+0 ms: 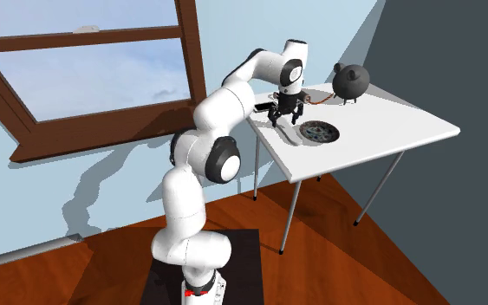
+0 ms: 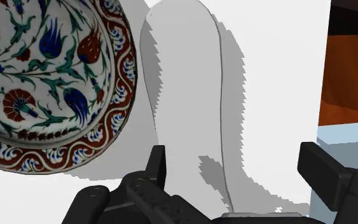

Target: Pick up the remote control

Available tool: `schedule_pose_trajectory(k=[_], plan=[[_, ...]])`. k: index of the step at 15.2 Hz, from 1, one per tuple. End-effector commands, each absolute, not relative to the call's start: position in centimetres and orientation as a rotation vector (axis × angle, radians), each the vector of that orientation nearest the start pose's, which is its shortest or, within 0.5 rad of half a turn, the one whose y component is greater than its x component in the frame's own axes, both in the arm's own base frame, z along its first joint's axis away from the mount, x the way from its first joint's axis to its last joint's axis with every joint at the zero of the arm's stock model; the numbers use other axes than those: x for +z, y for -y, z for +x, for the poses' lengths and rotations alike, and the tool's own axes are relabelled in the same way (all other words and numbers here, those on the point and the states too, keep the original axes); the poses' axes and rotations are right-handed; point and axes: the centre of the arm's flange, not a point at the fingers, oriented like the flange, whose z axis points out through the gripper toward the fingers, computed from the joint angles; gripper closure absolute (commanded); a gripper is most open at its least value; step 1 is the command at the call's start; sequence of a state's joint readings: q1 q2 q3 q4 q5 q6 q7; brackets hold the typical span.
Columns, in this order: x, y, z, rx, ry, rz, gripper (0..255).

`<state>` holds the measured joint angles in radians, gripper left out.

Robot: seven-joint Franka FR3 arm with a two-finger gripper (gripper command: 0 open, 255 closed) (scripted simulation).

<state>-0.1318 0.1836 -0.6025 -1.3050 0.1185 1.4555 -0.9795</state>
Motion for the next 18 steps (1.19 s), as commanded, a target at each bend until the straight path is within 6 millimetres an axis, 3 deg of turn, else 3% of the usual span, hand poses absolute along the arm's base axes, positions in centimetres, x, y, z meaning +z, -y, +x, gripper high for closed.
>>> schedule_pose_trajectory(k=[1,9,11,12,18], plan=[[65.3,37.8,48.7,-0.012,0.453,-3.089,0],[61.4,38.1,48.9,-0.012,0.456,-3.087,0],[61.4,38.1,48.9,-0.012,0.456,-3.087,0],[61.3,38.1,48.9,-0.012,0.456,-3.087,255],[61.3,38.1,48.9,-0.012,0.456,-3.087,255]])
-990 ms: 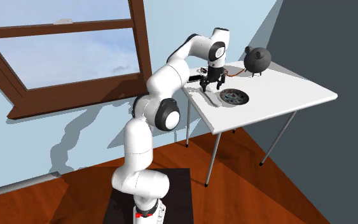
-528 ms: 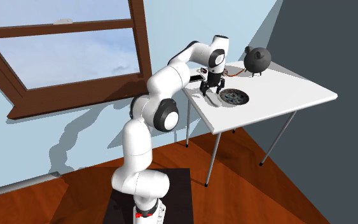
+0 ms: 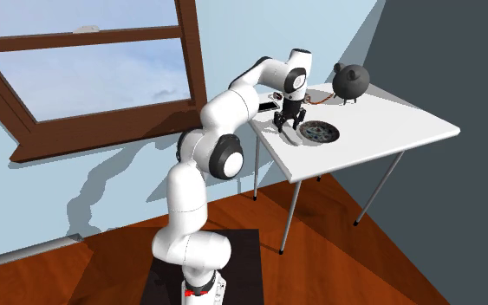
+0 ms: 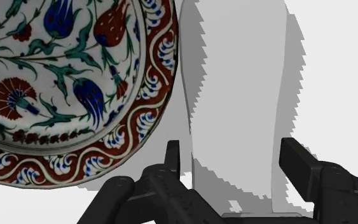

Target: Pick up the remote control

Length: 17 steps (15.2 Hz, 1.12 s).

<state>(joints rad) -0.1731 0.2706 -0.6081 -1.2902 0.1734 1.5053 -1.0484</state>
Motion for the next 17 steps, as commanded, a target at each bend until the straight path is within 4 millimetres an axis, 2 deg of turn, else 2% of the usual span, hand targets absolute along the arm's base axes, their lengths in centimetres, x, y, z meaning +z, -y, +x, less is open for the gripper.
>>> schedule_pose_trajectory(k=[1,3,17], plan=[[61.3,38.1,48.9,-0.012,0.456,-3.087,255],[61.4,38.1,48.9,-0.012,0.456,-3.087,255],[68.8,38.1,48.9,-0.012,0.456,-3.087,255]])
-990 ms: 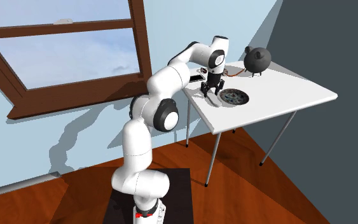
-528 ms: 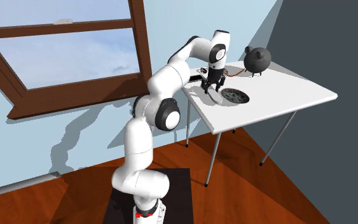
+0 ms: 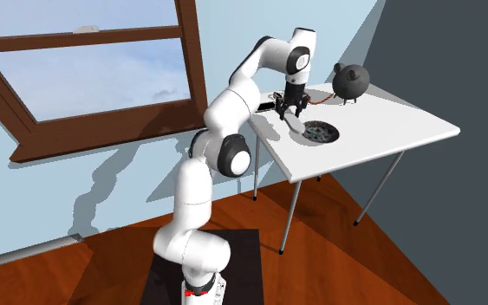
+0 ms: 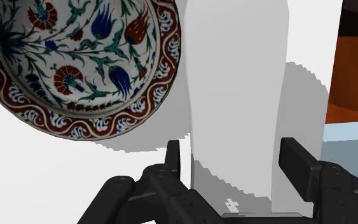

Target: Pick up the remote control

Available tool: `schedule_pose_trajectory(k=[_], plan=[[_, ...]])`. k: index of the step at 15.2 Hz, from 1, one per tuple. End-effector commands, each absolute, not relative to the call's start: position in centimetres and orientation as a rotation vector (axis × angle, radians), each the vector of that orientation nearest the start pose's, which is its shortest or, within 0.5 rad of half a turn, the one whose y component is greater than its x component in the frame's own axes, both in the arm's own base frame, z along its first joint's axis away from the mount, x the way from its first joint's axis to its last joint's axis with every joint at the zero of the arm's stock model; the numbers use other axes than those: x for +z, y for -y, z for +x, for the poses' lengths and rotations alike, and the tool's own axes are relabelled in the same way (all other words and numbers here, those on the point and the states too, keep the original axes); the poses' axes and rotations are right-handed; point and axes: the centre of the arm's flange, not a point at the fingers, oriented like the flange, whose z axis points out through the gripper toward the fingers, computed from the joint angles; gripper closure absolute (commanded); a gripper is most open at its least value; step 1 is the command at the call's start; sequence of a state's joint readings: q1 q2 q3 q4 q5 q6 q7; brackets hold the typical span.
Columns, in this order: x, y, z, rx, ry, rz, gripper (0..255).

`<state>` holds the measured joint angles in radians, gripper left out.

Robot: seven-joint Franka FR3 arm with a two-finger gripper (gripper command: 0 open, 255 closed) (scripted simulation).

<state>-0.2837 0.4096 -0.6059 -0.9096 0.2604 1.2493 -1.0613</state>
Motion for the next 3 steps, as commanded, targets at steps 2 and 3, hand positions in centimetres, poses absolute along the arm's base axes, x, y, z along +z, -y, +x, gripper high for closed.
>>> schedule_pose_trajectory(k=[2,3], plan=[[69.37,38.1,48.88,-0.012,0.456,-3.087,255],[69.37,38.1,48.88,-0.012,0.456,-3.087,255]])
